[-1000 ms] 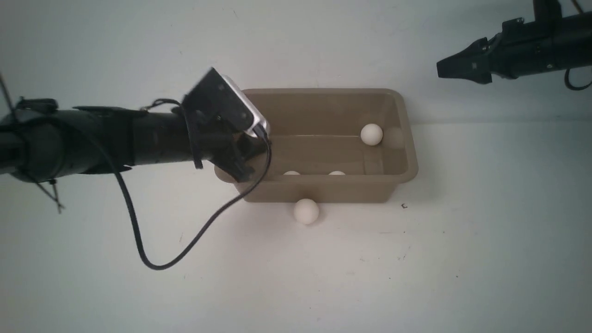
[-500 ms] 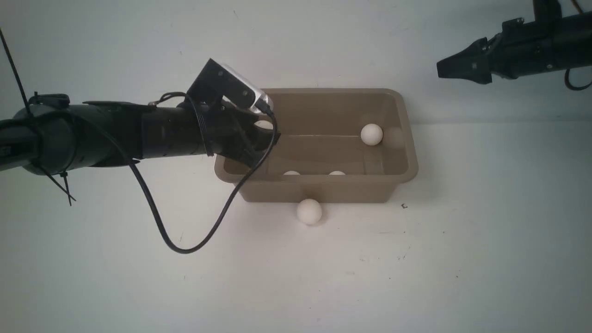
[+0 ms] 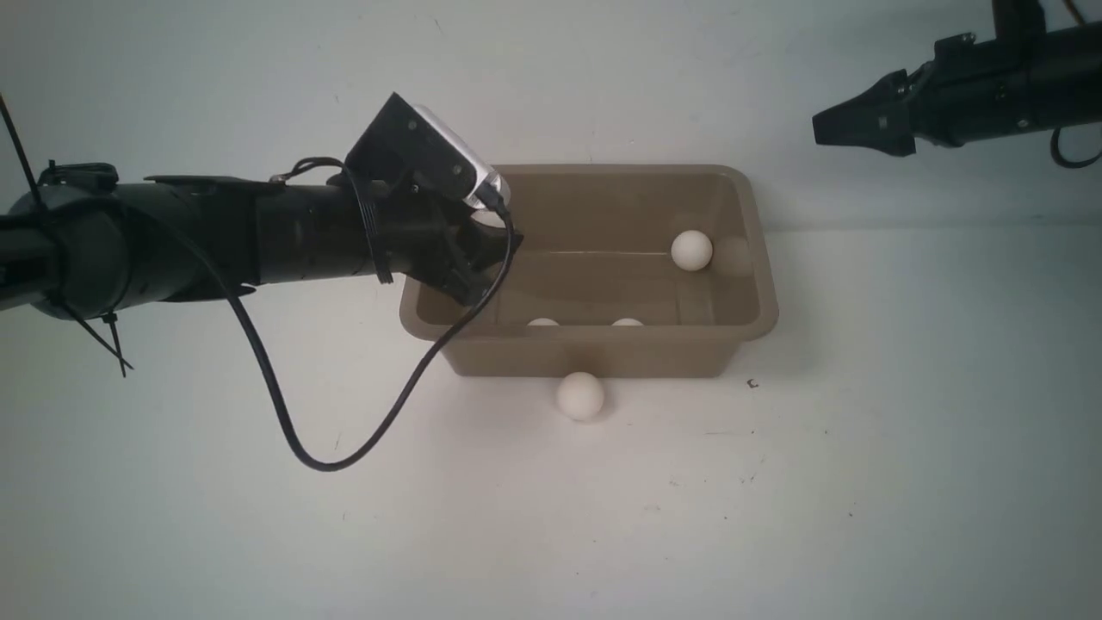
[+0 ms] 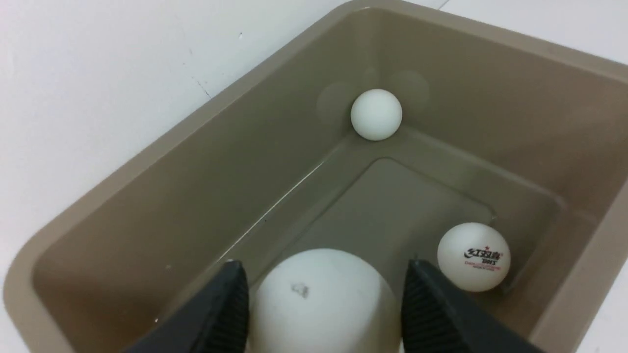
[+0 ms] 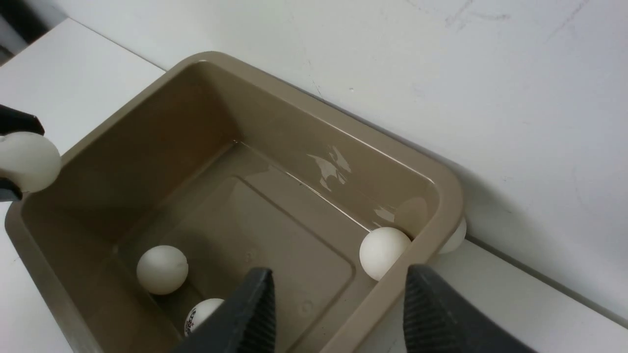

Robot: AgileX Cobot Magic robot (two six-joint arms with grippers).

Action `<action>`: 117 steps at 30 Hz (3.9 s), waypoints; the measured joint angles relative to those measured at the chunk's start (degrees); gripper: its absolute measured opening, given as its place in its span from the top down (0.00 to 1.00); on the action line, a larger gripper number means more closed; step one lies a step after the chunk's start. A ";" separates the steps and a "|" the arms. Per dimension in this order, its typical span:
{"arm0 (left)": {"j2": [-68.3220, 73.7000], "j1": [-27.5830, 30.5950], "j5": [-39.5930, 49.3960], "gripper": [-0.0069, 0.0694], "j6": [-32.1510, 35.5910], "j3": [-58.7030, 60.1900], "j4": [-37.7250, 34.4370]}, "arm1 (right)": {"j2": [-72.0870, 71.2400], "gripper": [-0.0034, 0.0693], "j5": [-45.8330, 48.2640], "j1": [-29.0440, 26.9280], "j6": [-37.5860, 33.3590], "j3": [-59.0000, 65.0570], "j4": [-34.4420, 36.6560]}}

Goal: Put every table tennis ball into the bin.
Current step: Use the left arm to put the table tennis ball into the box, then use the right arm to clamp the table tennis ball closest to it

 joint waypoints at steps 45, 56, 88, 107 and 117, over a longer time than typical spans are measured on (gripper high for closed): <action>-3.70 -10.11 10.52 0.25 -69.31 0.00 44.06 | 0.00 0.50 -1.32 0.00 0.05 0.00 0.04; 2.74 -13.18 -2.99 0.25 -79.34 0.00 43.25 | 0.00 0.50 -2.62 0.00 0.01 0.00 0.07; 6.46 -18.56 -11.70 0.28 -72.71 0.00 26.30 | 0.00 0.50 -2.96 0.00 -1.45 0.00 2.06; 2.32 -18.74 17.35 0.28 -47.80 -0.04 18.37 | 0.00 0.50 2.26 0.00 17.71 0.00 -18.55; -13.49 -18.81 9.07 0.28 -40.39 -0.04 30.40 | 0.00 0.50 2.86 0.00 17.76 0.00 -18.88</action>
